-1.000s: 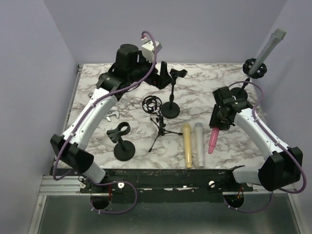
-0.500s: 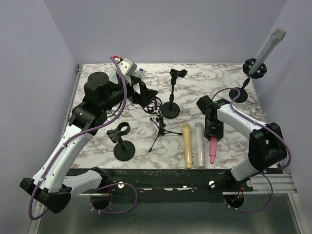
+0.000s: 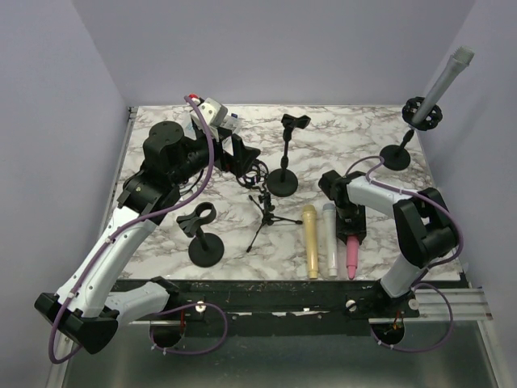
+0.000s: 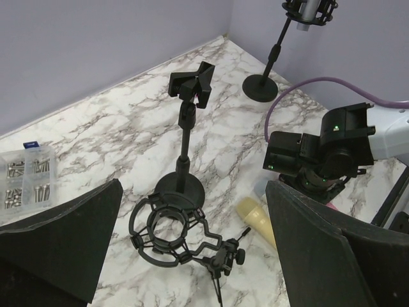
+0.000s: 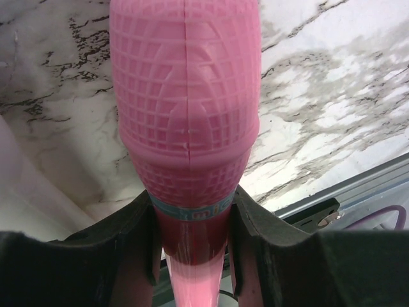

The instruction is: Remove the microphone from the stand

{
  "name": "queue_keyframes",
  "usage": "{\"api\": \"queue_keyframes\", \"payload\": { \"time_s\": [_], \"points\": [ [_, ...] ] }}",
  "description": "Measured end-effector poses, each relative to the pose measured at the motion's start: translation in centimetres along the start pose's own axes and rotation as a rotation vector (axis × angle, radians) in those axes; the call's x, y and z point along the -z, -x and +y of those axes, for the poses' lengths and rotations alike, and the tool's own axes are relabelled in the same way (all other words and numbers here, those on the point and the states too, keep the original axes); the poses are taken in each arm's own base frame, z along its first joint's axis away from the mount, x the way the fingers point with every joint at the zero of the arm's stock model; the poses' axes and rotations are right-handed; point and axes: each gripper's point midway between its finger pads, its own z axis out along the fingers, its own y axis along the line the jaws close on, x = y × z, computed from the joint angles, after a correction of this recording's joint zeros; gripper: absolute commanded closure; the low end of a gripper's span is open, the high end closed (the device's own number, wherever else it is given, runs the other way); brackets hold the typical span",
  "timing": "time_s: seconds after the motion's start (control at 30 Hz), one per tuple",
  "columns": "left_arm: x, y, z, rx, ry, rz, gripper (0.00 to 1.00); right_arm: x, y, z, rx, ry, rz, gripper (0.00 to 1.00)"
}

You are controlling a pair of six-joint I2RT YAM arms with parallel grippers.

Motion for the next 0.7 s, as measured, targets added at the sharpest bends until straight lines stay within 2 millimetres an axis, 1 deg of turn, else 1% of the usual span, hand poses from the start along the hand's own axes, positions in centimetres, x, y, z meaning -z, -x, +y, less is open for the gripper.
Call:
{"api": "queue_keyframes", "payload": {
  "time_s": [0.33,0.47,0.57,0.7],
  "points": [
    [-0.02,0.01,0.08,-0.006,0.003,-0.001,0.01,-0.12,0.00,-0.01,0.012,-0.002,0.002,0.56],
    [-0.08,0.07,0.09,-0.008,0.002,-0.004,0.01,-0.18,0.05,0.07,0.016,0.000,0.002,0.51],
    [-0.10,0.00,0.10,-0.007,0.002,-0.003,0.01,-0.20,0.08,0.06,0.022,0.000,0.001,0.46],
    [-0.12,-0.07,0.10,-0.008,0.002,-0.002,0.01,-0.18,0.02,-0.03,0.032,-0.002,0.004,0.45]
  ]
}}
